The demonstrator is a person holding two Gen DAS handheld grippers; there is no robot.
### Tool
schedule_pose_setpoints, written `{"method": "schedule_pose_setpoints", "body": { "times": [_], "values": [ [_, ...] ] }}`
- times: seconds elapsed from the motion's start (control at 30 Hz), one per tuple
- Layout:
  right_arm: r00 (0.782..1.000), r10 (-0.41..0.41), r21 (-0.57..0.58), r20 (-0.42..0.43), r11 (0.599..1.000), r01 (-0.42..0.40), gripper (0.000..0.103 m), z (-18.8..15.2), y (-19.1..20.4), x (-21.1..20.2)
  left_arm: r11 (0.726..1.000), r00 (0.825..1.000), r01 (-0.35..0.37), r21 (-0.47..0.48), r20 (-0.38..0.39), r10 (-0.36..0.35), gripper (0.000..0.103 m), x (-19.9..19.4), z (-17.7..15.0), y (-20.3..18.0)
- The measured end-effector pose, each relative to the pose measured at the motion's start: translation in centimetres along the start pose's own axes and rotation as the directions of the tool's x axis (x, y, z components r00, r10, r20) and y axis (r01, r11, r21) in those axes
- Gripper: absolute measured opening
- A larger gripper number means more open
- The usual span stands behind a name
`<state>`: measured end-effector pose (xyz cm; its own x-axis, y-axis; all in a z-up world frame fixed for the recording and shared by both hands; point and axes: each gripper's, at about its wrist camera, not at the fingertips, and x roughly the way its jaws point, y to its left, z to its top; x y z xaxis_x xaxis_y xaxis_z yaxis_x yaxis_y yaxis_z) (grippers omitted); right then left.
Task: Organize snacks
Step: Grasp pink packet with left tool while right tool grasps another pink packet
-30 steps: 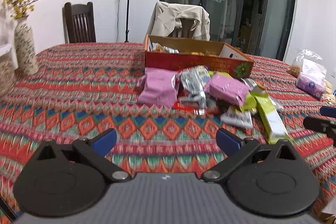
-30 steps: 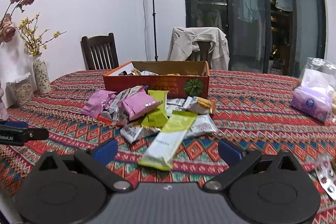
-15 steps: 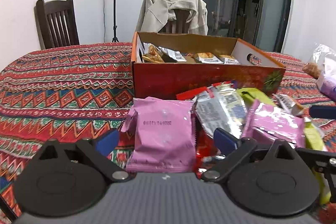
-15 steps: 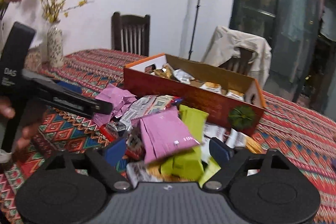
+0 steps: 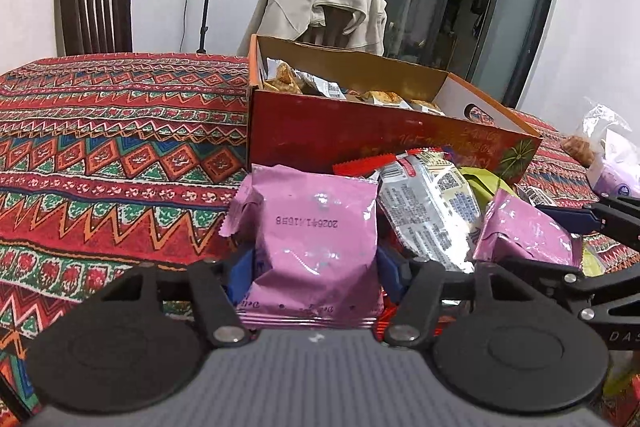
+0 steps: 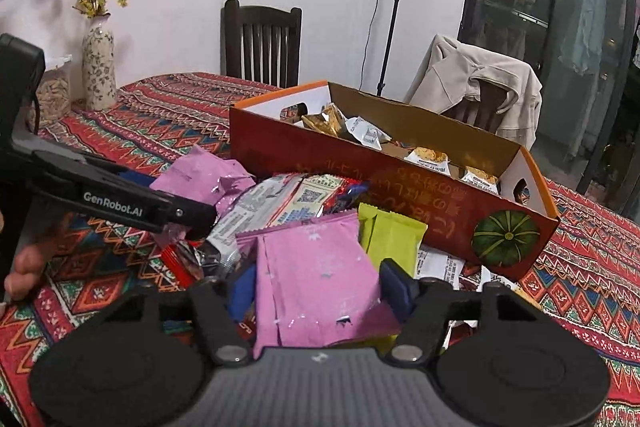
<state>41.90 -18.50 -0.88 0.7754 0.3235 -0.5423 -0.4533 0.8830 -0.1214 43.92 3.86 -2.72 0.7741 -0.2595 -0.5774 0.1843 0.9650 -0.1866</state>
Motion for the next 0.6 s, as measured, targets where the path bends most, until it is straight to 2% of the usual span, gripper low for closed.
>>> {"method": "schedule_pose_setpoints", "body": {
  "times": [0.1,0.23,0.37,0.6],
  "values": [
    [1.0,0.0,0.013,0.003,1.0,0.0,0.062,0.0,0.0,-0.5,1.0,1.0,-0.019,-0.013,0.001,0.019,0.062,-1.0,0.0,-0.1],
    [1.0,0.007,0.035,0.016,0.999,-0.008,0.062,-0.4,0.3,-2.2,1.0,1.0,-0.006,-0.017,0.012,0.007,0.062,-3.3,-0.5,-0.6],
    [0.999,0.019,0.079,0.031,0.997,-0.021,0.062,-1.7,0.5,-5.2,1.0,1.0,-0.006,-0.01,0.028,0.006,0.062,-6.5,-1.7,-1.8],
    [0.998,-0.021,0.137,0.054,0.99,0.014,0.062,-4.2,0.2,-11.2,1.0,0.998,-0.004,-0.014,0.068,0.005,0.062,-12.9,-4.8,-4.4]
  ]
}}
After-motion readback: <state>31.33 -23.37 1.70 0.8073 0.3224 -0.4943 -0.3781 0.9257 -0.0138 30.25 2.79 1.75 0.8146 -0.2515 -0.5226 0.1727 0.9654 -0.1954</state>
